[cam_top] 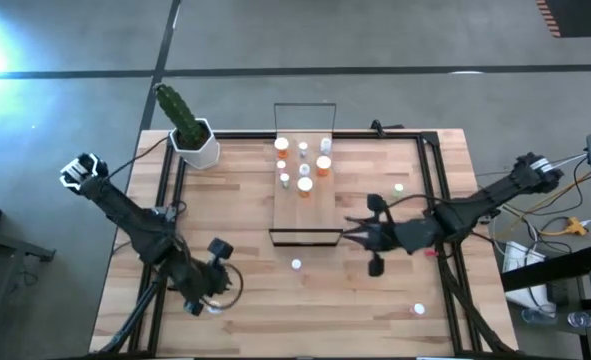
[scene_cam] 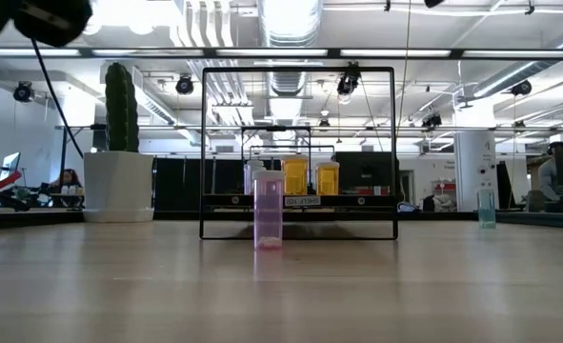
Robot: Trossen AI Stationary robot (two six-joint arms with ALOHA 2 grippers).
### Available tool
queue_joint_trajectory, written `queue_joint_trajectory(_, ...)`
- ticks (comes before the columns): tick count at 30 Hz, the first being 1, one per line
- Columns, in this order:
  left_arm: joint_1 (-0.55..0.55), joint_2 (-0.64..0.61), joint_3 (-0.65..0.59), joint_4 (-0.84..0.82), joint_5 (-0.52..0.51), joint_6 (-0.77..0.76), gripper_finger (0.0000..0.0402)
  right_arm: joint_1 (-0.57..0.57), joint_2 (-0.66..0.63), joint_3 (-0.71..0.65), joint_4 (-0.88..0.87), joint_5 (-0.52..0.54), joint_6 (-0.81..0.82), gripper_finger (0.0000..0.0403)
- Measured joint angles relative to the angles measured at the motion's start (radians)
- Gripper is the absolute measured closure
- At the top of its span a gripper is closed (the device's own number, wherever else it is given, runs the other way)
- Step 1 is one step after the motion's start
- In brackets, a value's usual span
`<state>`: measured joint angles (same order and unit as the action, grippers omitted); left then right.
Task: Pick and place medicine bottles onto shelf by color
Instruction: Put the transparent pill bottle on the shelf
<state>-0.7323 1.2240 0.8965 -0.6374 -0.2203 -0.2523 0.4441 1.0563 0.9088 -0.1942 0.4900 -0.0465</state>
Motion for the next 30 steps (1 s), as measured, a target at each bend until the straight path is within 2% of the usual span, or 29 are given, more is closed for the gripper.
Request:
queue_joint_trajectory(3, -0.052, 0.063, 0.057, -0.068, 0.007, -0.083, 0.0325, 0.031, -0.033, -0.111, 0.151, 0.001, -0.028, 0.0394)
queue_joint_trajectory(7, -0.102, 0.149, 0.101, -0.116, 0.089, -0.207, 0.0272, 0.048, -0.038, -0.215, 0.287, 0.004, -0.074, 0.0394)
queue_joint_trajectory(12, -0.139, 0.249, 0.122, -0.116, 0.110, -0.265, 0.0216, 0.047, -0.017, -0.262, 0.346, 0.008, -0.077, 0.0394)
queue_joint_trajectory(17, -0.140, 0.323, 0.133, -0.127, 0.110, -0.263, 0.0184, 0.047, -0.002, -0.262, 0.372, 0.008, -0.070, 0.0394)
queue_joint_trajectory(24, -0.140, 0.354, 0.126, -0.142, 0.149, -0.266, 0.0184, 0.047, -0.002, -0.262, 0.376, 0.008, -0.072, 0.0394)
queue_joint_trajectory(27, -0.140, 0.353, 0.126, -0.141, 0.141, -0.257, 0.0210, 0.047, -0.002, -0.262, 0.383, 0.008, -0.077, 0.0394)
queue_joint_trajectory(30, -0.140, 0.352, 0.124, -0.141, 0.095, -0.238, 0.0255, 0.047, -0.002, -0.262, 0.383, 0.008, -0.077, 0.0394)
